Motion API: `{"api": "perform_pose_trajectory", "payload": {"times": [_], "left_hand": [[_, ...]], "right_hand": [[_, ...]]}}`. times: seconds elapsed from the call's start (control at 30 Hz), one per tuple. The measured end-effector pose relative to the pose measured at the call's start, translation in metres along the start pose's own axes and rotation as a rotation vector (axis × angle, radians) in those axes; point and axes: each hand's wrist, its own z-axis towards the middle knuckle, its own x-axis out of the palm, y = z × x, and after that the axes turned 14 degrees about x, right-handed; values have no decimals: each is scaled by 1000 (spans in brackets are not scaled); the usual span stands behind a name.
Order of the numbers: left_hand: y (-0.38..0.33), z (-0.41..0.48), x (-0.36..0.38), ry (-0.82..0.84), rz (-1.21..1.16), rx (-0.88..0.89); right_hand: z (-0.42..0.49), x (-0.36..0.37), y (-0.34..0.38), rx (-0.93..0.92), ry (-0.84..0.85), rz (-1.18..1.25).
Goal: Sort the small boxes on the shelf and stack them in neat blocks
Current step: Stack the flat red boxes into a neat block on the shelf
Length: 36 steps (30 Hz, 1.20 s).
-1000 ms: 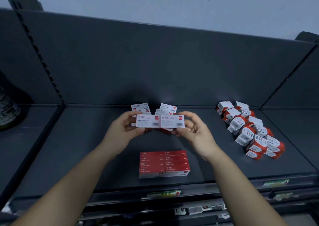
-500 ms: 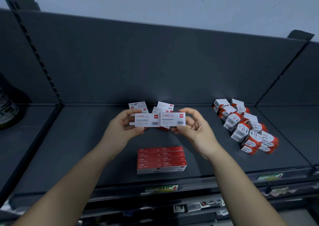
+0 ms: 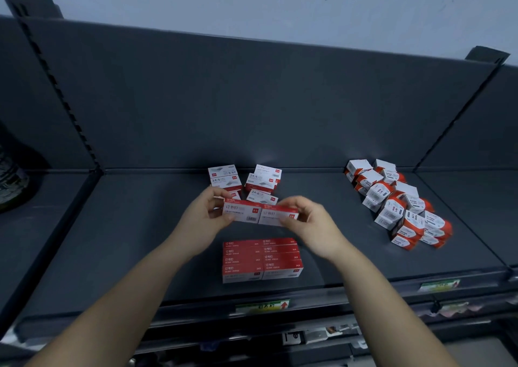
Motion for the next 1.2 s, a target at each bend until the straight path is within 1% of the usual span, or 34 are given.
{"api": "perform_pose_trajectory", "payload": {"times": [0.13, 0.2, 0.37, 0.5, 0.57, 0.67, 0.77, 0.9, 1.07, 1.2], "left_hand": [[14, -3, 3, 61, 101, -65], [21, -6, 6, 82, 142, -92], [27, -15, 9, 88, 116, -119], [32, -19, 9, 130, 118, -89], [32, -22, 10, 145, 78, -94], [30, -27, 10, 183, 40, -83], [29, -30, 9, 194, 52, -65], [30, -30, 9, 183, 27, -78], [32, -32, 10, 177, 46, -76], [32, -30, 9, 170, 46, -99]], "right_hand": [[4, 6, -13, 68, 4, -156], [5, 7, -18, 97, 20, -194], [1, 7, -23, 129, 42, -147], [-4, 9, -26, 124, 114, -124], [-6, 10, -27, 123, 150, -112], [-10, 9, -27, 113, 181, -158], [-12, 8, -26, 97, 178, -180], [-13, 9, -26, 81, 193, -150], [-13, 9, -28, 108, 200, -112], [-12, 7, -27, 116, 200, -146]]}}
